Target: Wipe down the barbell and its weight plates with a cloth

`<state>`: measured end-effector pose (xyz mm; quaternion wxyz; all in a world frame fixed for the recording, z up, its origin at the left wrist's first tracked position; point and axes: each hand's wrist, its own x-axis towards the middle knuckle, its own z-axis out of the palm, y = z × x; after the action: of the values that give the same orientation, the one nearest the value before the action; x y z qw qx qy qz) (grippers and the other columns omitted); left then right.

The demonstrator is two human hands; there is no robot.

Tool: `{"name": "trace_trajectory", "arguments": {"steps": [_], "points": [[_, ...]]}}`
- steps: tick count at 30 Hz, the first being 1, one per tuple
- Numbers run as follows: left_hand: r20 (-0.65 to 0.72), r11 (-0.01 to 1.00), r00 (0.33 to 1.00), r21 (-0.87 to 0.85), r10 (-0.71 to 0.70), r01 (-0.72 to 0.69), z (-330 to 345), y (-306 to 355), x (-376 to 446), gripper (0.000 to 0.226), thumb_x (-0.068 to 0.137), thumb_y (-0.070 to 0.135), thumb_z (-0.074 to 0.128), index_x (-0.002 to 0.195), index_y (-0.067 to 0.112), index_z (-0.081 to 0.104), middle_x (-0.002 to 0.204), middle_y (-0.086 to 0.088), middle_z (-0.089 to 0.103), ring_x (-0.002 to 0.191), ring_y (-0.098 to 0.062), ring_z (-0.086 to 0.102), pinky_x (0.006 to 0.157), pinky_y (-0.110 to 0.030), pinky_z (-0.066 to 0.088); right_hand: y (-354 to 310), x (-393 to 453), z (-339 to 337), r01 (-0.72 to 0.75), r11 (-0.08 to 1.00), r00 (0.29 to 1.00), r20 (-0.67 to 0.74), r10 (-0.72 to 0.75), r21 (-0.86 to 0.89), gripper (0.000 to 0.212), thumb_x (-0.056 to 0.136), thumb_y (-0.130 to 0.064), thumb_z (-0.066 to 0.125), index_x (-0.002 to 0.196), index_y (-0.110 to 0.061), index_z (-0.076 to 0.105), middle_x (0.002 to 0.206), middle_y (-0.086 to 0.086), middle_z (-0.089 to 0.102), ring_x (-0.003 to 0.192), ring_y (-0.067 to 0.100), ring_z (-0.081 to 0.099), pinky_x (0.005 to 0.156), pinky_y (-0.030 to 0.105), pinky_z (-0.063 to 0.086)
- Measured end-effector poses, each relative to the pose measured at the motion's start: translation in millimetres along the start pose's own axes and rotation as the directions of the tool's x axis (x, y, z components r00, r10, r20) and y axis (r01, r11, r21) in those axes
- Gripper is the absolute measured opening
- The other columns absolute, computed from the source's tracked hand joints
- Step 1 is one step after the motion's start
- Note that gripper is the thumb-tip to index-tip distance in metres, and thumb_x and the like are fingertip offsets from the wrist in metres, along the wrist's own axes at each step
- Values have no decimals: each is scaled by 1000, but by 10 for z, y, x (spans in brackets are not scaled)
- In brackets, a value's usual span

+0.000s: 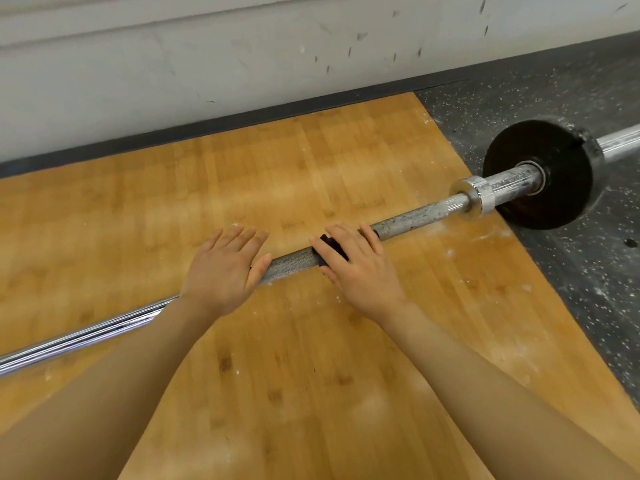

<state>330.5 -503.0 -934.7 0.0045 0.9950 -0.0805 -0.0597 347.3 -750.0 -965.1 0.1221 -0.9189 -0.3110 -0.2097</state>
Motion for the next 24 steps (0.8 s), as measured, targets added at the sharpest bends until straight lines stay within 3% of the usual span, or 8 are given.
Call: {"name": "trace_trajectory", "arguments": {"steps": [9,14,18,21,24], "points": [[9,999,1000,-44,8,-7,-13,-28,39,81,89,61,-7,150,25,33,152,0,39,147,-17,22,120,-36,9,880,-77,-244,-236,972,969,65,236,-11,40,97,-27,45,129,-7,59,122,19,58,114,38,55,112,51,30],[14,1000,1000,6,-3,3,-35,-1,19,82,87,60,-10,152,26,28,155,0,34,148,-17,19,120,-37,6,834,-66,-243,-306,951,951,52,304,48,34,97,-16,54,127,-2,60,120,22,57,113,41,51,110,55,32],[-110,999,993,-14,-48,47,-56,192,-80,77,93,58,-6,153,21,25,158,-5,26,148,-22,18,119,-41,7,794,-57,-262,-332,940,943,58,328,82,34,96,-13,55,128,-2,59,121,23,56,115,41,50,107,58,34],[-197,993,974,2,114,-115,-1,440,-201,65,100,53,9,152,18,28,158,-10,24,147,-27,22,118,-47,15,788,-46,-282,-333,938,942,67,328,91,33,96,-12,56,128,-2,59,120,22,56,114,39,50,103,58,37],[-194,958,939,107,282,-266,107,543,-267,61,102,52,15,153,19,23,160,-11,18,148,-28,17,117,-48,17,781,-43,-296,-330,939,943,79,323,93,33,96,-11,57,128,-2,59,120,22,56,113,40,50,102,59,37]]}}
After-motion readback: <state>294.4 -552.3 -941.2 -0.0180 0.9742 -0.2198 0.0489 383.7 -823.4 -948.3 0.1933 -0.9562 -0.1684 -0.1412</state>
